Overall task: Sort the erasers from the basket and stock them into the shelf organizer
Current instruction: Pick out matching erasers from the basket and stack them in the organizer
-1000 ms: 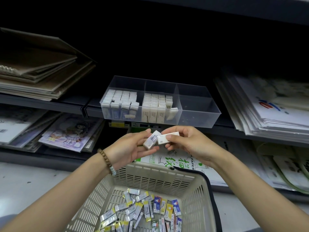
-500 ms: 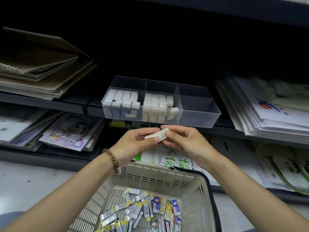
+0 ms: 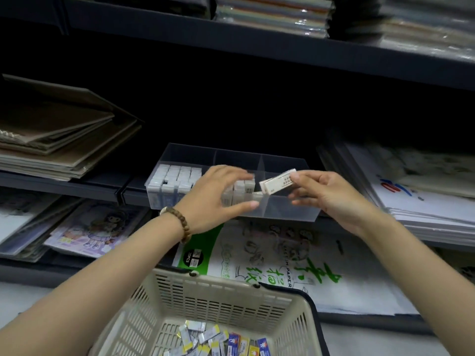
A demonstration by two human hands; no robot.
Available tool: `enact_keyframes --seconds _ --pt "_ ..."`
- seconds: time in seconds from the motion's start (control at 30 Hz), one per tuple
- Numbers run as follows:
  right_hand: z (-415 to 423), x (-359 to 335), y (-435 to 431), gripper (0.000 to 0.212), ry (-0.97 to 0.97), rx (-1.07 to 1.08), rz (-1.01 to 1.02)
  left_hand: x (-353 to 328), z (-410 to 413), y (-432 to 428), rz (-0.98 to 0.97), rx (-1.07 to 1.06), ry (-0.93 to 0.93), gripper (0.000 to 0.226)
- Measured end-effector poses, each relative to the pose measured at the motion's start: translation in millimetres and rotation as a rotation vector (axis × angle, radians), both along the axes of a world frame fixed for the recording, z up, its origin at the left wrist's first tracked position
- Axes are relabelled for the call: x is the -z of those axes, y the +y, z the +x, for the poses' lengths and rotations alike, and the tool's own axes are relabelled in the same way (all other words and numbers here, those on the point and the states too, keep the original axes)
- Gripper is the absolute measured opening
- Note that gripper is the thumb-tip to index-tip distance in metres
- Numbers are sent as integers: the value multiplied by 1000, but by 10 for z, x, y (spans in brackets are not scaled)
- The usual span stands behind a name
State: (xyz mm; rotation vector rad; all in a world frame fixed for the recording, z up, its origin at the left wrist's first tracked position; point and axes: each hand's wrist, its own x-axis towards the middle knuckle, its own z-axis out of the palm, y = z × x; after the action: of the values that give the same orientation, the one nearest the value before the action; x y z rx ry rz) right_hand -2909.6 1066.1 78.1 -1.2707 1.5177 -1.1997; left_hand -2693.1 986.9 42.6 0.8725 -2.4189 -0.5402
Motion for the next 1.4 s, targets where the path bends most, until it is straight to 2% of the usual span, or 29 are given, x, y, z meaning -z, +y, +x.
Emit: enact_keyframes --seconds 0.1,0.27,0.6,0.9,1.0,1.1,1.23,1.3,1.4 --pt "-149 -71 -108 22 100 -8 21 55 -52 -93 -102 11 -209 61" --pt "-218 -109 -315 20 218 -73 31 108 -75 -209 -210 -39 -360 64" --pt "-26 -212 -728 30 686 -267 70 140 -14 -314 -241 -61 -384 60" --pt "78 -188 -744 24 595 -272 57 108 20 -309 -201 -28 -337 66" --pt "181 -140 -673 19 634 -255 57 93 28 -299 -180 -21 -337 67" --pt "288 -145 -629 21 770 -225 96 80 49 -279 -178 -13 -298 66" --pt "420 -225 -647 31 894 -167 231 41 237 -197 -138 -33 -118 71" --pt "465 -297 -690 31 795 -153 358 13 398 -153 -106 -55 5 73" --pt "510 -419 -782 29 629 -152 541 -3 673 -129 -93 -128 184 62"
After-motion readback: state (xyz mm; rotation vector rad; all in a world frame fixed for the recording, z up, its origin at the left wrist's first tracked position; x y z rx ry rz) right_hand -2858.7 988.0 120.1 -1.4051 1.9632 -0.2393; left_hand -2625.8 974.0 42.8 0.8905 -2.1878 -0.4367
